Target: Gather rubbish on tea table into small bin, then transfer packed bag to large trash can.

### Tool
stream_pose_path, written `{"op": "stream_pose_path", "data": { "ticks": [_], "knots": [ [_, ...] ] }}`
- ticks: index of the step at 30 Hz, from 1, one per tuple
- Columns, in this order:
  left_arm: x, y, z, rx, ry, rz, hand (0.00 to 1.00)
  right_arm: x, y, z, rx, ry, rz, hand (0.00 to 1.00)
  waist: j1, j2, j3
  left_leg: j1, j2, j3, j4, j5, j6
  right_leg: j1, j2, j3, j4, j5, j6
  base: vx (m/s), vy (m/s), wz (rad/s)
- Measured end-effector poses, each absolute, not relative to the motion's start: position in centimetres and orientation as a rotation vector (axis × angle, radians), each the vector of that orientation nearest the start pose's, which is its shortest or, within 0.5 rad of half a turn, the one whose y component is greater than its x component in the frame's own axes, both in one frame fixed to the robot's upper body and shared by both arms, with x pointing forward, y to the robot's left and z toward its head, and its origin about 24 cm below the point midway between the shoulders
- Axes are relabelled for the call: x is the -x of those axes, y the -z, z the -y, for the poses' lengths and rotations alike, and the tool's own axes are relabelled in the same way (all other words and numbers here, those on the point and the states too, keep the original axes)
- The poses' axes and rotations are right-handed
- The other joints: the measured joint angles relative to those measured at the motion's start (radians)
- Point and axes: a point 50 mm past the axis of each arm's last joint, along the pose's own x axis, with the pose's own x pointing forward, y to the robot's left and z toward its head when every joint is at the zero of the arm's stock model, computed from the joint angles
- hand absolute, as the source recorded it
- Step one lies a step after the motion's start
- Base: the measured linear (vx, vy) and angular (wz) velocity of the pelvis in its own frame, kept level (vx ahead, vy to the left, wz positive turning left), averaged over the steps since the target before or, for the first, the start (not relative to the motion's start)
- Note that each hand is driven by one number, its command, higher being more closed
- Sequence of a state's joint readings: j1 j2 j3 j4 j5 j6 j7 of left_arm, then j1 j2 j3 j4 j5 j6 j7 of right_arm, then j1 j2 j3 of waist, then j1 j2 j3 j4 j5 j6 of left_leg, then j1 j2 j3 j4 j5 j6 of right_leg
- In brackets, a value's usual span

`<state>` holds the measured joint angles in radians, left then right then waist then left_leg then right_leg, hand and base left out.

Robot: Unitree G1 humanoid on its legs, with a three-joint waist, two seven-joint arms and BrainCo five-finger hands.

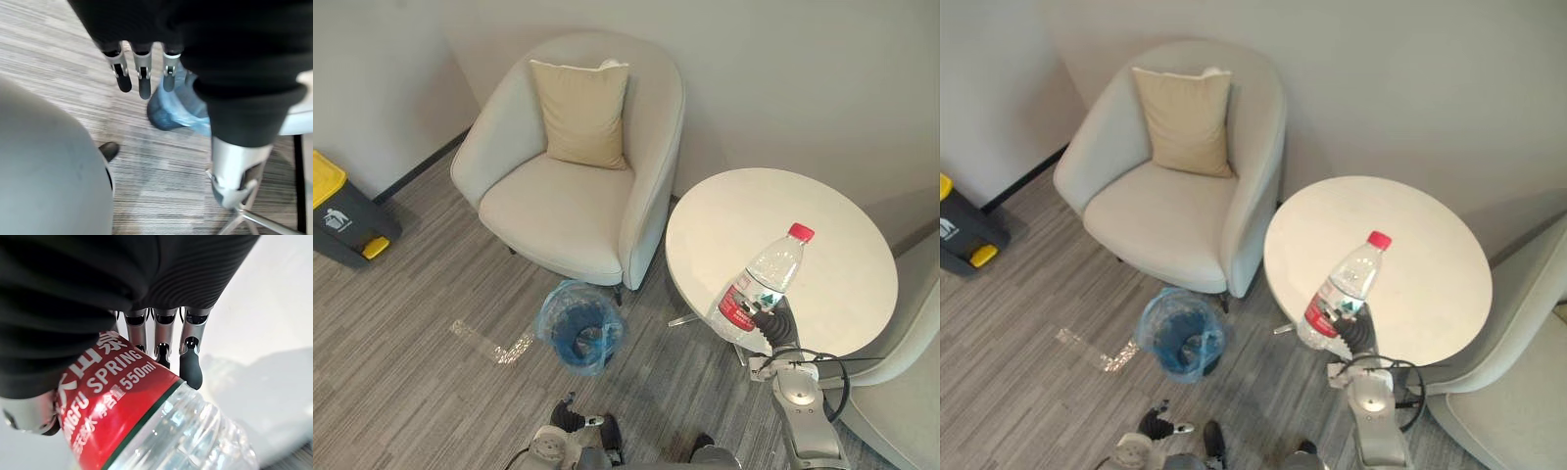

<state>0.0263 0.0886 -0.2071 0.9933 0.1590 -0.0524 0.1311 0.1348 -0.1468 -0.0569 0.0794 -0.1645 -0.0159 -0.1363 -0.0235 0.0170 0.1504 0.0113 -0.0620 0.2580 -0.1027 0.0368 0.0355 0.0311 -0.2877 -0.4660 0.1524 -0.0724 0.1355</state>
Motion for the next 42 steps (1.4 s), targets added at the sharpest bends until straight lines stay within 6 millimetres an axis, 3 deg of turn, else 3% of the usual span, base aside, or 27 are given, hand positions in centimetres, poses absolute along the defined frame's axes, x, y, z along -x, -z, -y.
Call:
{"op": "stream_pose_path", "data": {
  "ticks": [1,3,4,5,7,9,11,13,15,19,21,24,27,33,39,42],
  "knots": [
    [-13.2,15.0,-15.9,-0.384,0.123,-0.935,0.0,-21.9,0.1,20.6,0.329,0.191,-0.19,1.0,-0.002,0.001,0.007,0.013,-0.011,0.0,-0.001,-0.011,0.013,-0.01,-0.025,0.011,0.055,-0.014,0.005,0.02,0.142,0.02],
    [-13.0,15.1,-15.6,-0.387,0.136,-0.939,0.0,-21.8,0.5,19.8,0.337,0.152,-0.202,1.0,-0.01,0.02,0.021,0.028,-0.021,-0.02,0.009,-0.031,0.033,-0.082,-0.071,0.075,0.266,-0.015,-0.042,0.02,0.105,0.21],
    [-12.9,15.1,-15.7,-0.386,0.135,-0.945,0.0,-21.8,0.6,19.5,0.336,0.141,-0.204,1.0,-0.019,0.021,0.02,0.027,-0.021,-0.035,0.019,-0.037,0.036,-0.108,-0.078,0.105,0.332,-0.004,-0.084,0.09,0.047,0.52],
    [-12.8,15.2,-15.9,-0.384,0.125,-0.95,0.0,-21.7,0.6,19.3,0.343,0.123,-0.207,1.0,-0.029,0.026,0.025,0.041,-0.017,-0.069,0.035,-0.045,0.048,-0.168,-0.062,0.188,0.433,-0.005,-0.123,0.16,0.016,0.65],
    [-13.0,15.1,-16.5,-0.375,0.099,-0.95,0.0,-21.7,0.7,18.9,0.34,0.105,-0.209,1.0,-0.032,0.028,0.041,0.048,0.012,-0.112,0.055,-0.059,0.05,-0.207,0.045,0.317,0.462,-0.099,-0.077,0.15,-0.036,0.65],
    [-13.1,15.1,-16.9,-0.358,0.073,-0.958,0.0,-21.7,0.8,18.8,0.336,0.094,-0.214,1.0,-0.032,0.018,0.049,0.064,0.024,-0.156,0.056,-0.07,0.043,-0.232,0.134,0.375,0.376,-0.133,-0.06,0.17,-0.071,0.57],
    [-13.1,15.1,-17.0,-0.353,0.064,-0.962,0.0,-21.6,0.9,18.8,0.333,0.09,-0.221,1.0,-0.035,0.013,0.048,0.068,0.026,-0.187,0.071,-0.084,0.034,-0.255,0.181,0.438,0.285,-0.121,-0.048,0.18,-0.093,0.58],
    [-12.8,15.3,-17.2,-0.353,0.055,-0.985,0.0,-21.0,1.3,18.8,0.329,0.091,-0.245,1.0,-0.035,0.004,0.043,0.065,0.024,-0.223,0.12,-0.11,0.0,-0.254,0.205,0.506,0.165,-0.052,-0.056,0.27,-0.155,0.7],
    [-12.7,15.3,-17.6,-0.358,0.046,-0.99,0.0,-20.2,1.8,18.9,0.325,0.089,-0.275,1.0,-0.036,-0.027,0.029,0.059,0.003,-0.273,0.162,-0.151,-0.022,-0.24,0.181,0.503,0.094,0.049,-0.061,0.26,-0.192,0.75],
    [-12.2,15.6,-16.6,-0.327,0.049,-1.014,0.0,-20.1,1.4,19.6,0.341,0.094,-0.283,1.0,-0.033,0.038,-0.005,0.022,0.094,-0.3,0.222,-0.211,-0.074,-0.19,0.229,0.369,0.062,0.013,-0.103,0.28,-0.224,0.69],
    [-12.3,15.6,-16.5,-0.332,0.055,-1.012,0.0,-20.1,1.4,20.0,0.34,0.114,-0.289,1.0,-0.033,0.036,-0.003,0.025,0.13,-0.263,0.233,-0.213,-0.086,-0.143,0.245,0.312,0.037,0.013,-0.103,0.21,-0.169,0.88],
    [-12.6,15.5,-15.9,-0.337,0.076,-1.002,0.0,-20.2,1.1,21.0,0.355,0.154,-0.282,1.0,-0.033,0.035,-0.003,0.026,0.16,-0.093,0.22,-0.207,-0.097,-0.097,0.242,0.261,0.015,0.01,-0.107,0.08,-0.032,0.73],
    [-12.8,15.4,-15.8,-0.364,0.097,-0.99,0.0,-20.3,0.9,21.2,0.355,0.174,-0.274,1.0,-0.033,0.031,-0.004,0.03,0.137,-0.061,0.182,-0.172,-0.107,-0.085,0.217,0.237,-0.012,0.009,-0.108,0.02,0.058,0.43],
    [-12.6,15.5,-16.2,-0.377,0.093,-0.997,0.0,-20.4,1.6,19.3,0.318,0.112,-0.29,1.0,-0.024,0.032,-0.005,0.073,0.113,-0.061,0.107,-0.137,-0.106,-0.059,0.206,0.257,-0.036,0.012,-0.102,-0.01,0.034,0.01],
    [-12.3,15.6,-16.5,-0.379,0.067,-1.006,0.0,-20.8,4.2,17.3,0.333,-0.024,-0.394,1.0,-0.023,0.025,-0.003,0.079,0.11,-0.047,0.1,-0.124,-0.097,-0.075,0.211,0.288,-0.012,0.012,-0.102,-0.06,-0.013,-0.1],
    [-12.4,15.5,-17.0,-0.363,0.031,-1.005,0.0,-21.3,4.5,15.8,0.341,-0.103,-0.398,1.0,-0.013,0.014,0.005,0.06,0.105,-0.048,0.09,-0.109,-0.093,-0.111,0.21,0.299,0.008,0.012,-0.103,-0.1,-0.024,-0.05]
  ]
}}
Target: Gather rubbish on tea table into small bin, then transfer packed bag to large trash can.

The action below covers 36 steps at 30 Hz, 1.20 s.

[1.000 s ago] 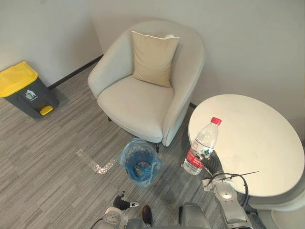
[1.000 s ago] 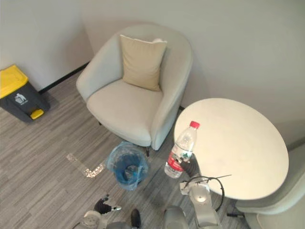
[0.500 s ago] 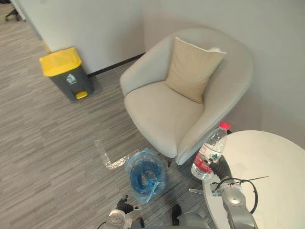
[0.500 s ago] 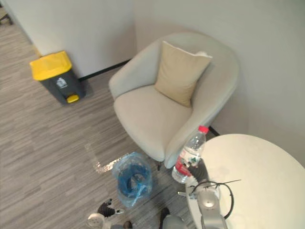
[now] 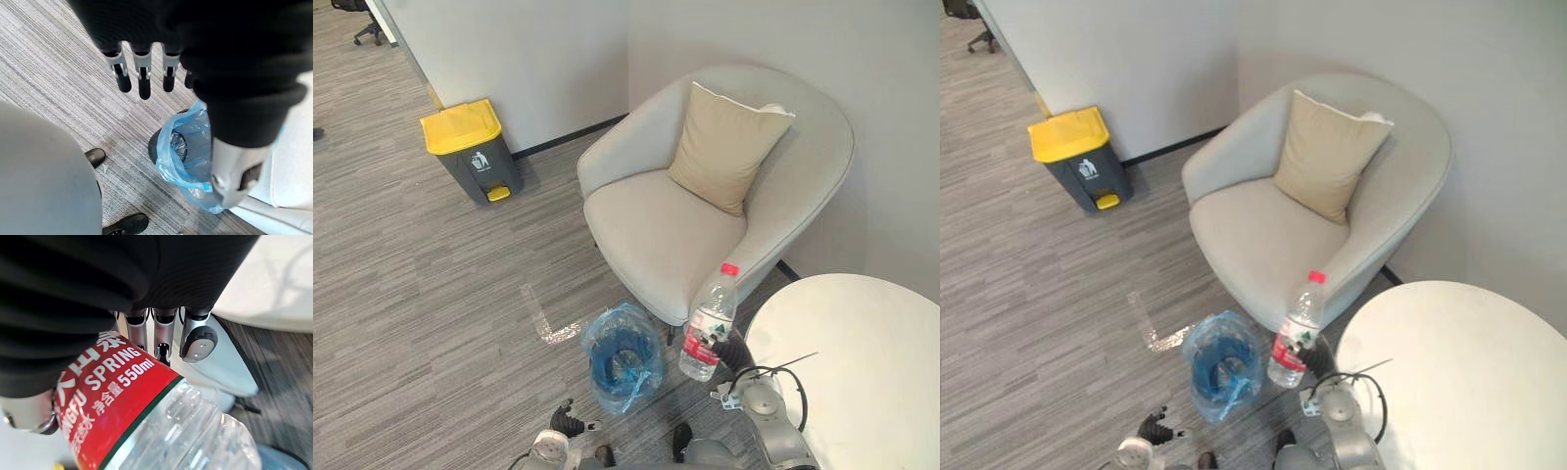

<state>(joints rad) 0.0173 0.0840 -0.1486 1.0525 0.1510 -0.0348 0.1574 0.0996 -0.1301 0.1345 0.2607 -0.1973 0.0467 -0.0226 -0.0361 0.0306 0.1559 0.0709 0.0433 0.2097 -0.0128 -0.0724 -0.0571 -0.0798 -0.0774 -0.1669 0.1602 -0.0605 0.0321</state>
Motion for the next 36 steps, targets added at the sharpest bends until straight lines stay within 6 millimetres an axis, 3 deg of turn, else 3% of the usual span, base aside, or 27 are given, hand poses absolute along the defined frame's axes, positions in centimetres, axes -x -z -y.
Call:
{"op": "stream_pose_path", "data": {
  "ticks": [3,4,7,10,15,18,21,28,36],
  "knots": [
    [-13.4,15.1,-18.0,-0.326,-0.051,-0.984,0.0,-23.0,3.8,14.5,0.367,-0.171,-0.359,1.0,0.006,-0.018,0.035,-0.145,-0.002,-0.031,0.097,-0.009,0.007,-0.1,-0.012,-0.016,0.04,0.004,-0.005,-0.16,-0.061,0.4],
    [-15.0,14.5,-18.2,-0.298,-0.087,-0.943,0.0,-24.2,2.8,14.6,0.411,-0.19,-0.313,1.0,0.014,-0.008,0.091,-0.249,0.0,-0.082,0.189,-0.022,0.012,-0.15,-0.023,-0.053,0.072,0.003,-0.006,-0.16,-0.055,0.78],
    [-17.1,13.6,-18.4,-0.248,-0.16,-0.884,0.0,-25.7,1.3,14.9,0.457,-0.193,-0.252,1.0,0.04,0.007,0.149,-0.384,-0.001,-0.132,0.285,-0.031,0.014,-0.245,-0.041,-0.096,0.146,-0.015,-0.02,-0.17,-0.036,0.67],
    [-19.2,12.3,-18.9,-0.165,-0.255,-0.809,0.0,-27.5,-1.0,14.4,0.498,-0.178,-0.148,1.0,0.057,0.006,0.203,-0.529,-0.009,-0.168,0.393,-0.05,0.013,-0.376,-0.079,-0.127,0.287,-0.066,-0.03,-0.16,-0.036,0.53],
    [-22.4,10.1,-18.0,-0.053,-0.319,-0.676,0.0,-29.7,-6.0,13.4,0.545,-0.149,0.067,1.0,0.075,0.0,0.227,-0.77,0.007,-0.158,0.565,-0.094,0.013,-0.595,-0.128,-0.15,0.47,-0.128,-0.032,-0.12,-0.018,0.31],
    [-24.7,8.1,-18.3,-0.036,-0.343,-0.575,0.0,-31.2,-8.7,13.1,0.583,-0.103,0.172,1.0,0.082,-0.012,0.242,-0.902,0.038,-0.132,0.617,-0.091,0.013,-0.72,-0.142,-0.163,0.521,-0.133,-0.033,-0.08,-0.006,0.26],
    [-26.1,6.2,-18.1,-0.024,-0.346,-0.477,0.0,-32.3,-11.1,13.9,0.615,-0.046,0.251,1.0,0.096,-0.015,0.268,-0.998,0.027,-0.136,0.641,-0.062,0.024,-0.81,-0.163,-0.161,0.564,-0.133,-0.033,-0.03,0.005,0.29],
    [-27.4,2.6,-17.0,-0.001,-0.293,-0.265,0.0,-34.2,-15.7,16.5,0.662,0.125,0.386,1.0,0.125,-0.015,0.284,-1.176,-0.016,-0.193,0.662,-0.032,0.023,-0.959,-0.189,-0.147,0.623,-0.159,-0.035,0.01,0.011,0.4],
    [-27.3,1.2,-16.2,0.013,-0.257,-0.175,0.0,-36.4,-19.0,18.1,0.707,0.208,0.464,1.0,0.148,-0.016,0.285,-1.245,-0.041,-0.193,0.624,0.002,0.015,-1.045,-0.217,-0.137,0.65,-0.179,-0.034,0.02,-0.004,0.21]
  ]
}}
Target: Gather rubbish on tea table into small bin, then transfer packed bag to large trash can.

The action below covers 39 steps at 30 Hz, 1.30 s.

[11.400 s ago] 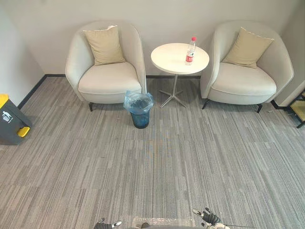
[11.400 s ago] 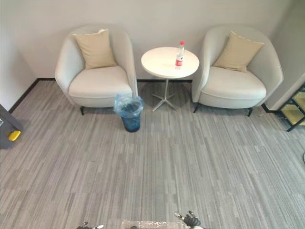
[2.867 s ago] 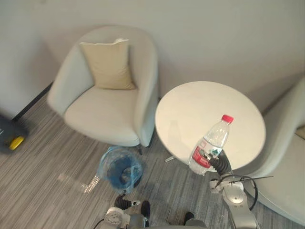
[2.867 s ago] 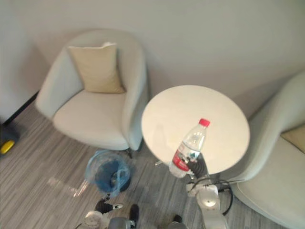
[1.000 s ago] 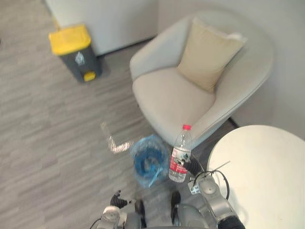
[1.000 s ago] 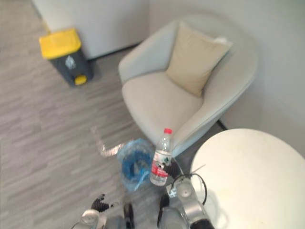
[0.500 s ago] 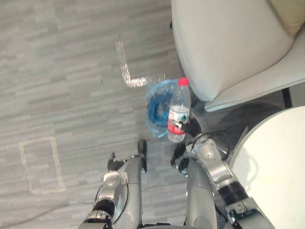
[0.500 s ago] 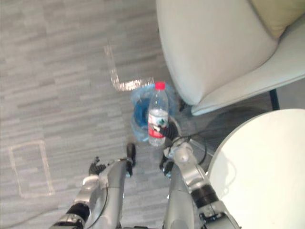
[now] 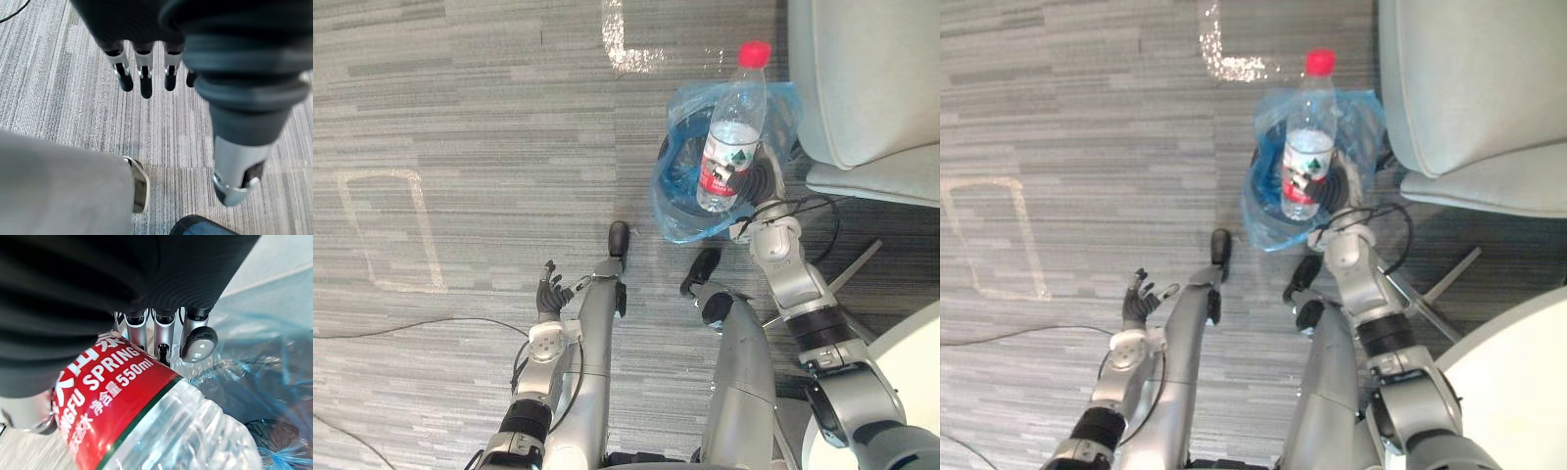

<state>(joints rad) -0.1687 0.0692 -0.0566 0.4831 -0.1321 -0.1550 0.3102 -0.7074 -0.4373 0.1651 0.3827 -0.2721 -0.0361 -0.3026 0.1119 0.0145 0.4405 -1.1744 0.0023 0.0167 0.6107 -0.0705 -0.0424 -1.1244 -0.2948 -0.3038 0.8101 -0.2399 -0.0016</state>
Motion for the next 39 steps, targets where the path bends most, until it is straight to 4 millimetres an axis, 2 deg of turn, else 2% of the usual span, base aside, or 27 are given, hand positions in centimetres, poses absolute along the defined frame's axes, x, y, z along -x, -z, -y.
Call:
{"op": "stream_pose_path", "data": {
  "ticks": [2,3,6,12,21,31,34,35,37,39],
  "knots": [
    [-27.1,1.3,-16.2,0.017,-0.259,-0.172,0.0,-36.6,-19.1,18.5,0.697,0.224,0.462,1.0,0.0,0.0,0.0,-0.001,-0.001,0.0,-0.002,0.002,0.0,0.0,-0.001,0.001,0.004,-0.006,0.001,0.02,0.002,0.11],
    [-26.9,1.4,-16.3,0.023,-0.262,-0.17,0.0,-36.7,-19.3,18.6,0.698,0.229,0.472,0.0,0.0,0.0,0.0,-0.003,-0.001,-0.001,-0.004,0.002,-0.001,-0.003,-0.001,0.001,0.004,-0.008,0.001,0.01,0.002,0.08],
    [-26.6,1.2,-16.3,0.029,-0.264,-0.144,0.0,-37.0,-20.2,19.2,0.686,0.237,0.493,0.0,0.0,0.0,0.0,-0.015,-0.002,0.001,-0.014,0.007,-0.003,-0.021,-0.002,0.002,0.004,-0.008,0.001,0.0,0.004,0.04],
    [-26.6,1.1,-16.2,0.008,-0.24,-0.129,0.0,-37.3,-20.7,20.4,0.631,0.275,0.496,0.0,-0.001,0.001,-0.002,-0.017,-0.001,0.002,-0.016,0.009,-0.005,-0.026,-0.002,0.004,0.007,-0.01,-0.002,0.0,0.0,0.0],
    [-26.5,0.9,-16.2,-0.01,-0.22,-0.114,0.0,-36.6,-20.2,19.9,0.628,0.265,0.517,0.0,-0.002,0.001,-0.006,-0.027,0.006,0.006,-0.003,0.009,-0.004,-0.032,0.003,0.005,0.008,-0.008,-0.004,-0.03,0.01,-0.02],
    [-26.3,1.2,-16.8,-0.054,-0.227,-0.132,0.0,-34.3,-16.2,17.3,0.659,0.206,0.458,0.0,-0.006,-0.013,-0.035,-0.035,0.035,0.017,0.007,0.008,-0.004,-0.041,0.029,0.01,0.0,0.003,-0.021,-0.05,0.003,-0.08],
    [-26.9,1.4,-17.0,-0.083,-0.24,-0.153,0.0,-33.8,-14.5,16.2,0.703,0.138,0.417,0.0,-0.019,-0.024,-0.05,-0.034,0.055,0.03,0.006,0.004,0.0,-0.04,0.047,0.013,-0.017,0.012,-0.025,-0.06,-0.01,-0.18],
    [-27.6,1.5,-17.5,-0.108,-0.245,-0.176,0.0,-33.8,-13.9,15.0,0.709,0.074,0.398,0.0,-0.029,-0.028,-0.052,-0.033,0.06,0.035,0.005,0.007,-0.004,-0.04,0.051,0.014,-0.024,0.017,-0.029,-0.05,-0.003,-0.15],
    [-27.9,1.6,-17.8,-0.125,-0.247,-0.192,0.0,-33.8,-13.5,14.3,0.743,0.041,0.378,0.0,-0.043,-0.031,-0.054,-0.03,0.067,0.042,0.003,0.007,-0.004,-0.04,0.058,0.019,-0.032,0.022,-0.029,-0.05,0.0,-0.17],
    [-27.9,1.7,-18.0,-0.125,-0.253,-0.2,0.0,-33.9,-13.0,13.8,0.76,-0.006,0.348,0.0,-0.044,-0.031,-0.054,-0.026,0.077,0.054,-0.002,0.007,-0.003,-0.041,0.069,0.029,-0.045,0.034,-0.028,-0.04,0.005,-0.2]
  ]
}}
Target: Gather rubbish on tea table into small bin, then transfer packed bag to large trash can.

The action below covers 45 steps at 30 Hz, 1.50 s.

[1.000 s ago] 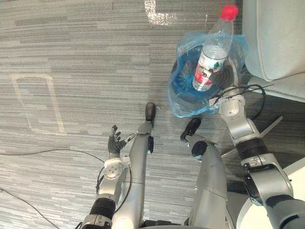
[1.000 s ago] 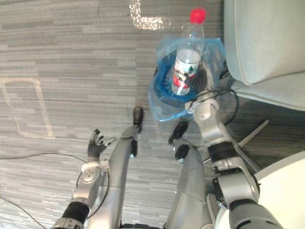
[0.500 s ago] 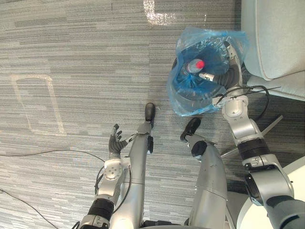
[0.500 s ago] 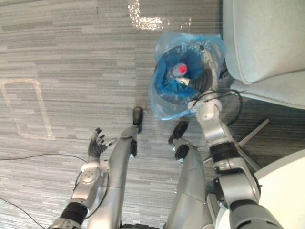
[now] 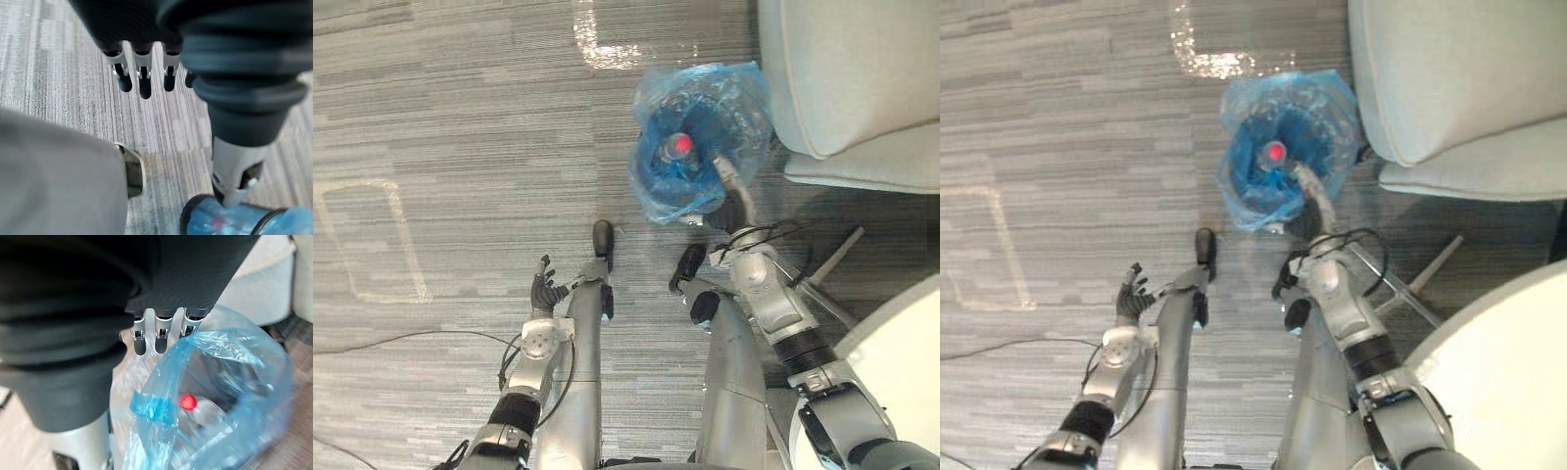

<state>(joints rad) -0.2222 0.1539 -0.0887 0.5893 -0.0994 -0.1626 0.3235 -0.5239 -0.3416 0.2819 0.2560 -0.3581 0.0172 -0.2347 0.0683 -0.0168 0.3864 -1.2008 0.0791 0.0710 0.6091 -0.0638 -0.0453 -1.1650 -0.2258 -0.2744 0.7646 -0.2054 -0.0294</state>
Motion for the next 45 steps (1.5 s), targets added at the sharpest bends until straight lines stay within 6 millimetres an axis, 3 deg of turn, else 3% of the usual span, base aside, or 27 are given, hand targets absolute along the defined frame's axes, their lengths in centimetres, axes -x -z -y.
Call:
{"op": "stream_pose_path", "data": {
  "ticks": [3,7,17,21,26,30,33,38,41,43,45],
  "knots": [
    [-28.0,1.9,-18.1,-0.115,-0.264,-0.21,0.0,-34.1,-12.7,13.5,0.811,-0.031,0.327,0.0,0.0,0.0,-0.001,0.004,0.0,0.004,-0.003,0.0,0.001,0.0,0.0,0.006,-0.003,0.003,0.003,-0.04,0.011,-0.05],
    [-28.2,1.9,-18.0,-0.106,-0.266,-0.217,0.0,-35.8,-11.7,13.2,0.876,-0.063,0.238,0.0,0.005,0.0,-0.003,0.001,0.0,0.005,-0.008,0.0,0.002,-0.003,0.0,0.007,-0.01,0.005,0.004,-0.04,0.01,0.0],
    [-30.4,1.4,-17.3,-0.075,-0.268,-0.231,0.0,-38.3,-11.2,11.8,0.942,-0.148,0.2,0.0,0.03,0.002,-0.008,-0.043,0.0,0.003,-0.008,0.001,0.003,-0.044,0.002,0.005,-0.012,0.006,0.004,-0.01,0.001,0.0],
    [-32.0,-0.1,-16.4,-0.062,-0.254,-0.193,0.0,-38.5,-10.9,11.1,0.934,-0.193,0.206,0.0,0.027,0.001,-0.009,-0.075,-0.001,-0.006,0.006,0.004,0.002,-0.073,0.004,0.008,0.006,0.003,0.008,-0.04,0.004,0.05],
    [-31.6,-1.0,-13.9,-0.065,-0.208,-0.109,0.0,-38.6,-9.7,11.4,0.98,-0.206,0.151,0.0,0.027,0.001,-0.009,-0.083,-0.01,-0.029,0.011,0.012,-0.004,-0.075,-0.001,-0.002,0.024,-0.005,0.01,-0.04,0.001,0.11],
    [-31.2,-0.9,-14.2,-0.065,-0.221,-0.103,0.0,-38.9,-9.9,11.4,1.053,-0.23,0.162,0.0,0.028,0.004,-0.01,-0.082,-0.019,-0.034,-0.003,0.02,-0.006,-0.079,-0.007,-0.002,0.032,-0.012,0.01,-0.04,-0.007,0.11],
    [-31.2,-0.7,-14.5,0.069,-0.174,-0.13,0.0,-38.7,-9.5,10.8,1.086,-0.285,0.178,0.0,0.029,0.005,-0.011,-0.082,-0.018,-0.036,-0.005,0.023,-0.004,-0.08,-0.005,-0.002,0.034,-0.012,0.009,-0.04,-0.007,0.03],
    [-31.2,-1.2,-11.8,-0.062,-0.126,-0.091,0.0,-38.0,-7.5,9.9,1.134,-0.338,0.138,0.0,0.029,0.005,-0.011,-0.084,-0.018,-0.039,-0.004,0.025,-0.006,-0.081,-0.003,-0.002,0.036,-0.012,0.009,-0.03,-0.004,0.0],
    [-31.3,-1.2,-10.1,-0.087,-0.096,-0.09,0.0,-38.1,-7.1,10.1,1.161,-0.32,0.106,0.0,0.029,0.005,-0.011,-0.084,-0.018,-0.042,-0.004,0.028,-0.01,-0.083,-0.003,-0.002,0.042,-0.012,0.009,-0.04,-0.009,0.02],
    [-31.2,-1.1,-10.0,-0.106,-0.092,-0.078,0.0,-38.2,-7.2,10.4,1.17,-0.289,0.108,0.0,0.029,0.005,-0.011,-0.084,-0.019,-0.043,-0.004,0.031,-0.011,-0.085,-0.003,0.0,0.047,-0.012,0.009,-0.04,-0.012,0.02],
    [-31.6,-1.1,-10.9,-0.009,-0.157,-0.103,0.0,-38.5,-7.9,11.2,1.127,-0.184,0.131,0.0,0.027,0.005,-0.011,-0.086,-0.013,-0.042,0.001,0.033,-0.013,-0.089,0.0,0.003,0.045,-0.013,0.009,-0.07,-0.015,-0.04]
  ]
}}
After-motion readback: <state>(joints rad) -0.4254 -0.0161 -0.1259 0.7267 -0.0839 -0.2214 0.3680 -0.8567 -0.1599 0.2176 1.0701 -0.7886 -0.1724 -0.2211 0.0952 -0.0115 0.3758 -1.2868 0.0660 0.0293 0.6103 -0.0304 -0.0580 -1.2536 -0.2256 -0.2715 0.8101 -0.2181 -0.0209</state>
